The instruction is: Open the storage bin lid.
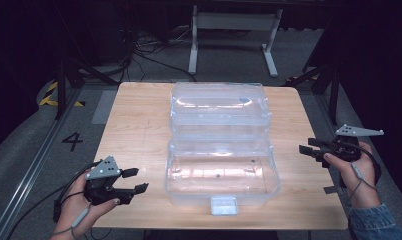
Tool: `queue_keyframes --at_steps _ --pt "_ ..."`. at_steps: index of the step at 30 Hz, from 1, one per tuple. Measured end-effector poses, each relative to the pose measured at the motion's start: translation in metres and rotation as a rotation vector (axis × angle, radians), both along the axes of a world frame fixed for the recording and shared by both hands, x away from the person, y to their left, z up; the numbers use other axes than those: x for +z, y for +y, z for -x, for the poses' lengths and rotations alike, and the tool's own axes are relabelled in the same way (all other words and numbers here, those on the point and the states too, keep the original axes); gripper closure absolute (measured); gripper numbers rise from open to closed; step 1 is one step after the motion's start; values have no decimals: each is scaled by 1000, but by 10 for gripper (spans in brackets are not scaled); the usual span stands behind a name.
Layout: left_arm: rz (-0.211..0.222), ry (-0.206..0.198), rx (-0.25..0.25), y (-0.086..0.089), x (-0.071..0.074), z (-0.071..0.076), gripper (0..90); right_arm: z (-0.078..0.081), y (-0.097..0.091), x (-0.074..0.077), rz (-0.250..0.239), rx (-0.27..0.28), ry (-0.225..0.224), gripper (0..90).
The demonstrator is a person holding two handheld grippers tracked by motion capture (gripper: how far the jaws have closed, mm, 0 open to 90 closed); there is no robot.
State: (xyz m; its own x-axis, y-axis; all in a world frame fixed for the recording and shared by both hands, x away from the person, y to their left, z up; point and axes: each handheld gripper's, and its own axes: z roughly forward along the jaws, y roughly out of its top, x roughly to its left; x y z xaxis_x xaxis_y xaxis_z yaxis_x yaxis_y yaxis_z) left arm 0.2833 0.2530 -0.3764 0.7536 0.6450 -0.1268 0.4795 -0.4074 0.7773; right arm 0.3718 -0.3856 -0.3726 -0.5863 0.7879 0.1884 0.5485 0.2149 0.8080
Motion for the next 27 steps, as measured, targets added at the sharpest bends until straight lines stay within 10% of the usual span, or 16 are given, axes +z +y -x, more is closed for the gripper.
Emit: queue_keyframes --at_steps 13,27 --pt "-42 -23 191 36 -26 -19 363 14 -13 -35 66 25 -8 407" --pt "-63 54 341 54 -57 -36 340 9 -3 -78 122 75 58 378"
